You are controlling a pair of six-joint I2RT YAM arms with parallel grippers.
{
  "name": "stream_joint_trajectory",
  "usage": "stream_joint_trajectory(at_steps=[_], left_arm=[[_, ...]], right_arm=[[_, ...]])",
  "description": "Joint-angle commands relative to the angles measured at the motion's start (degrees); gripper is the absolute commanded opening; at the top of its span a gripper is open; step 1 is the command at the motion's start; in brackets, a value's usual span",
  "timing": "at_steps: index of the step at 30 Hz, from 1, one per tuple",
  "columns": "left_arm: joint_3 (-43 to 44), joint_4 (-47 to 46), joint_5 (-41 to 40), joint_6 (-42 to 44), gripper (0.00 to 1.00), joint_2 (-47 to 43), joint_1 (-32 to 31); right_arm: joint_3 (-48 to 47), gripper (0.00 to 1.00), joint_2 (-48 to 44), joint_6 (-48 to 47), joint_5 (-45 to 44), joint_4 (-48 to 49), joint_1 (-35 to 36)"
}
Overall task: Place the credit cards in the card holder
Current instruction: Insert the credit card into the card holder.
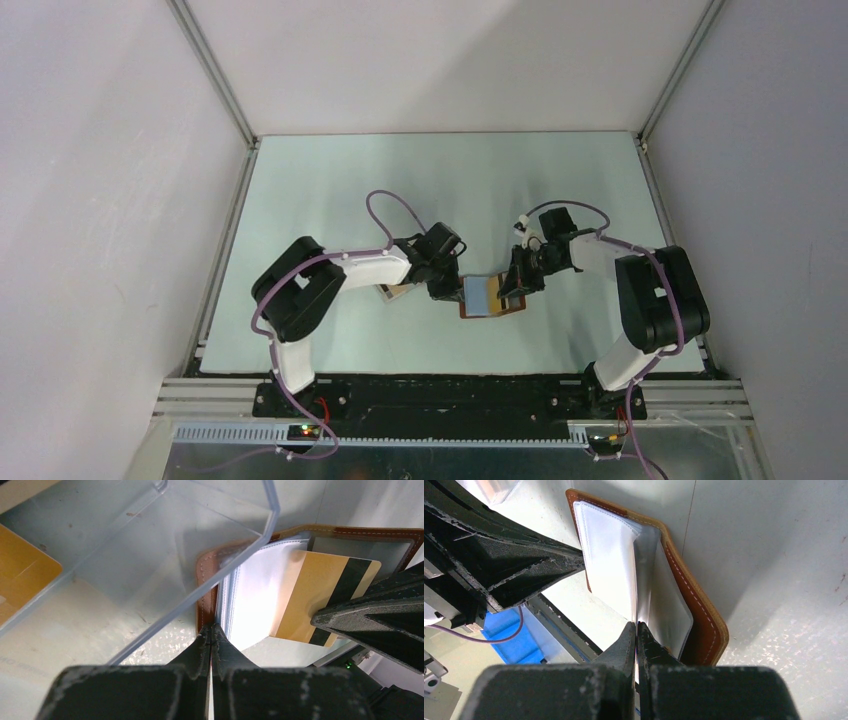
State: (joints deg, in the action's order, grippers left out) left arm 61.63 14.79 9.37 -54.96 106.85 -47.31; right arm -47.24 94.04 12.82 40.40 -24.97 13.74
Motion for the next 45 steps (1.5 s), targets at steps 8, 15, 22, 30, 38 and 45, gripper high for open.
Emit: stream_joint_trajectory(at_steps=[8,15,22,30,38,45], left_arm=[[-1.55,5.19,-4.90,2.24,0.00,5.60,0.65],[-1.19,5.18,-4.72,2.40,0.00,5.91,0.64],[-1.05,5.25,-4.41,2.55,0.00,6.00,0.68],[-0.95,5.20,-4.37,2.69,0.00,5.99,0.64],[-1.16,5.25,-4.68,2.66,0.00,5.68,0.65],[-1.18,5.25,-4.82,2.66,0.00,5.43,0.64]], right_arm=[[1.64,0.00,0.64,1.16,2.01,8.60,-0.39],[3.67,0.00,3.11,1.00,3.37,11.39,-0.82],[3.77,0.00,3.76,0.83,3.45,11.80,-0.69],[3.12,0.09,6.13,2.81,5.37,12.76,0.44],[1.56,0.27,4.96,4.72,-0.97,8.12,4.41],[-0.58,0.50,0.76,6.46,-7.68,3.16,4.75]])
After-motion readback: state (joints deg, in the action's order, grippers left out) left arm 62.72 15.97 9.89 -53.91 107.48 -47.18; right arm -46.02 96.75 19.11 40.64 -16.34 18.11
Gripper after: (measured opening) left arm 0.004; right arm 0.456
